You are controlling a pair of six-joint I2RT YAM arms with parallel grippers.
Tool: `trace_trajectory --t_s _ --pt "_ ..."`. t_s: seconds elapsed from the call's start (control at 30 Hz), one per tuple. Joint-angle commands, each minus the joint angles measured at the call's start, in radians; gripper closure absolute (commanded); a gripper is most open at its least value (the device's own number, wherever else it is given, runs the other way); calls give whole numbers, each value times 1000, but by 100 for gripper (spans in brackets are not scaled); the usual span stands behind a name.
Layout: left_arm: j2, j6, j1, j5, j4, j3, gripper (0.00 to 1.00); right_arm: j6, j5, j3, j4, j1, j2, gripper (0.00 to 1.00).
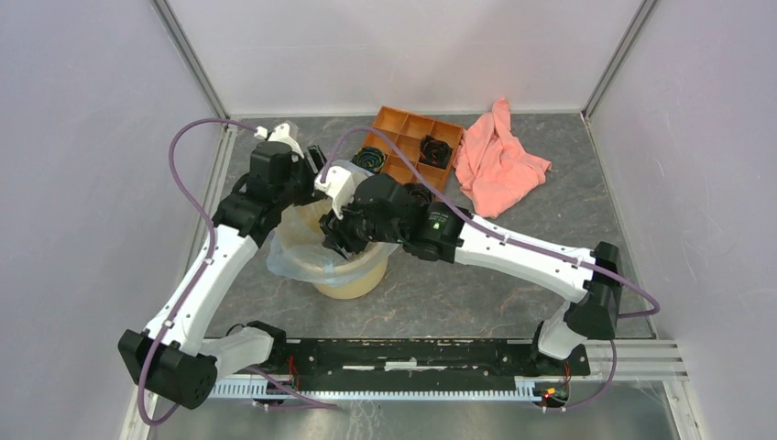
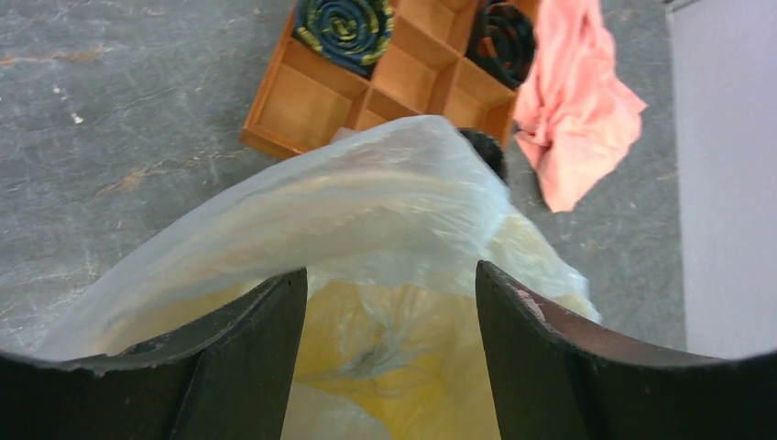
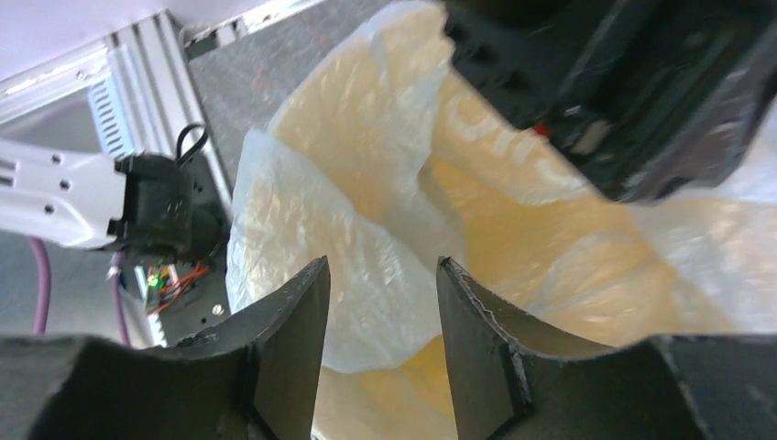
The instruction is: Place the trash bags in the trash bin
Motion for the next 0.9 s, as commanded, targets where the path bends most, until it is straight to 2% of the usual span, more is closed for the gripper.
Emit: trace_trajectory --t_s 0.0,0.2,0.33,0.4,0.57,0.7,0.77,0.87 --pt "-73 -12 2 79 -14 68 27 -63 146 84 -30 -3 -33 45" --pt "-88 -43 -2 143 27 22 42 -70 209 55 -42 -4 -80 43" --pt "-52 -56 -6 165 78 -9 52 -47 167 14 -12 -4 -92 50" --pt "-28 -54 -7 160 99 -18 54 -27 131 7 1 -5 -78 54" --pt "47 -38 -5 124 125 -23 55 50 -2 -51 89 -2 -44 58" --pt "91 -9 1 72 121 -7 52 64 -9 -62 78 4 -4 59" --pt "106 6 3 97 75 36 49 62 -12 -67 66 3 2 59" --pt "40 2 1 176 38 68 41 35 21 -59 41 0 -14 60"
